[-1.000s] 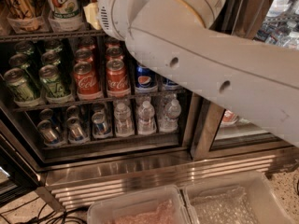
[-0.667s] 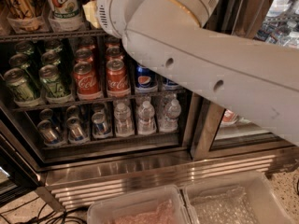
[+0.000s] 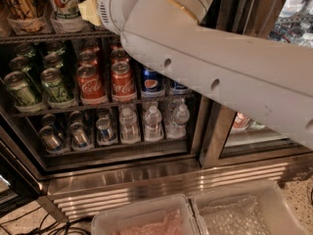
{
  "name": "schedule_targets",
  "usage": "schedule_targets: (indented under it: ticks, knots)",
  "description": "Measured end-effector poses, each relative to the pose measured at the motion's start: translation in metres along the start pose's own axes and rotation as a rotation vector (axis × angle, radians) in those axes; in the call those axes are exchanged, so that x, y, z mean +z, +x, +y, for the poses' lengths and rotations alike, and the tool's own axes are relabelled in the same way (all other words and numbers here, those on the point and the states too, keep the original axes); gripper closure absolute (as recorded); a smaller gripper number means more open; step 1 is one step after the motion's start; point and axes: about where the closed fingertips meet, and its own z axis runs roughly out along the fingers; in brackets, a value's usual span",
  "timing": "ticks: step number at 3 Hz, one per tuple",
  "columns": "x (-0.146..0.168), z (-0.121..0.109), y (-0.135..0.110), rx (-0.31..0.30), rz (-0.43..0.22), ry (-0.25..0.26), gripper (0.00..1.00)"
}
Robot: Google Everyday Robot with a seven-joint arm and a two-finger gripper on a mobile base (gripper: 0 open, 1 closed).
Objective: Pick 7up can from top shelf of fridge
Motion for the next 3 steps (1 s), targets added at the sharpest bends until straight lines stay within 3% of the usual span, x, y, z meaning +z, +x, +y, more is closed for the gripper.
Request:
schedule_targets:
  ticks: [2,3]
  knots:
    - [0.01,-0.005,-0.005,-0.021,-0.007,0.028,0.34]
    - [0.016,-0.01,-0.008,-0.036,-0.008,0.042,0.34]
